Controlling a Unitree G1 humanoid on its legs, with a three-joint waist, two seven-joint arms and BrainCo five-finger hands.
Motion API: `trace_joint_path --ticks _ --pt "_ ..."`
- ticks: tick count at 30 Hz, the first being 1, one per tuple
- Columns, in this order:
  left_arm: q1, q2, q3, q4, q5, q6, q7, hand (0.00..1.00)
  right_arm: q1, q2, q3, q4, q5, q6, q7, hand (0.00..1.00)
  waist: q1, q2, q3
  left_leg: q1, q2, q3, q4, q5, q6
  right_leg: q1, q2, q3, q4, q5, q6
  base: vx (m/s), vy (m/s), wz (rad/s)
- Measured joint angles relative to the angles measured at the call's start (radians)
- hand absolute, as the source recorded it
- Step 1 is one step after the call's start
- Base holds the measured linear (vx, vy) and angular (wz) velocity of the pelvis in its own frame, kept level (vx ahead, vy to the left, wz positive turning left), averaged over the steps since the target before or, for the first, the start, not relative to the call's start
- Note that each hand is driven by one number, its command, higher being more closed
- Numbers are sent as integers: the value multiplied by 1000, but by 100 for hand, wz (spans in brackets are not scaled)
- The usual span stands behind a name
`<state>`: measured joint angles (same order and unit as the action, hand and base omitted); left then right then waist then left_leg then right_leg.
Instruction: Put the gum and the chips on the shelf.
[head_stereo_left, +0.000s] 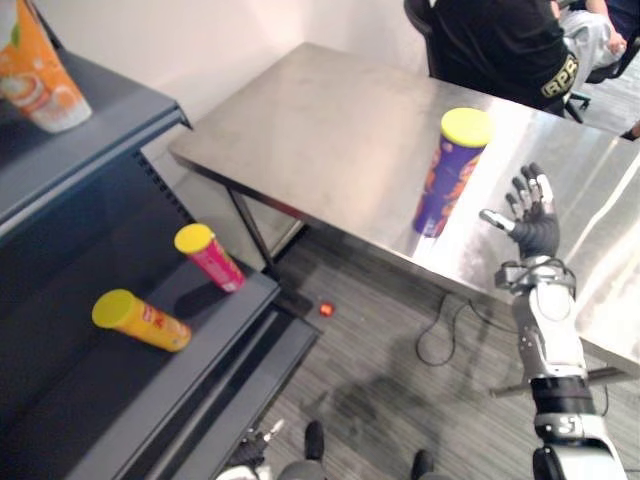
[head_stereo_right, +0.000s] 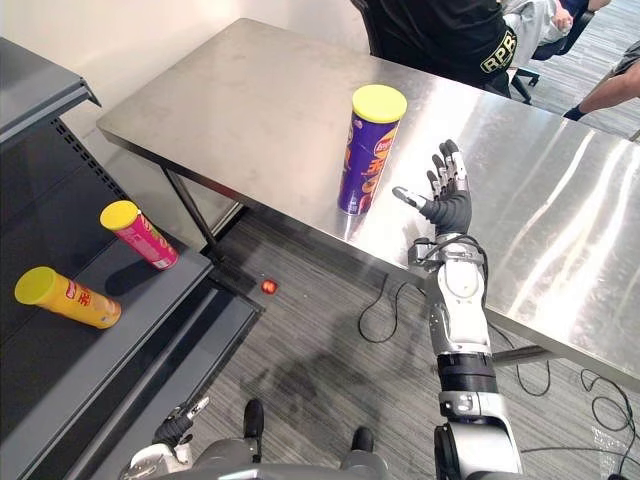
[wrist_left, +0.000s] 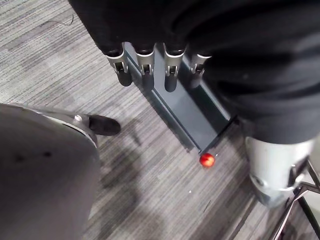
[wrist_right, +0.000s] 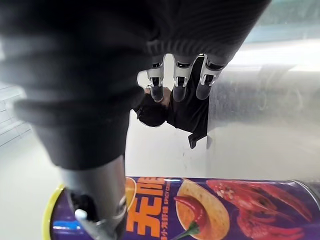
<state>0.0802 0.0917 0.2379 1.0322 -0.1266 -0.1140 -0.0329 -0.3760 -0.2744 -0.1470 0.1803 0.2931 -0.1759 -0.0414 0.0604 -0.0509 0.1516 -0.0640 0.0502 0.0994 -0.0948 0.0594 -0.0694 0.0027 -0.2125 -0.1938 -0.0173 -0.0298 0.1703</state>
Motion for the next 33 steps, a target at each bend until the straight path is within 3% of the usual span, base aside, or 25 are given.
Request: trace_joint_path --ticks 33 --pt "34 27 -18 4 -10 9 18 0 -170 9 97 111 2 34 22 0 28 -11 43 -5 0 5 -1 5 0 -3 0 6 -3 5 6 0 0 0"
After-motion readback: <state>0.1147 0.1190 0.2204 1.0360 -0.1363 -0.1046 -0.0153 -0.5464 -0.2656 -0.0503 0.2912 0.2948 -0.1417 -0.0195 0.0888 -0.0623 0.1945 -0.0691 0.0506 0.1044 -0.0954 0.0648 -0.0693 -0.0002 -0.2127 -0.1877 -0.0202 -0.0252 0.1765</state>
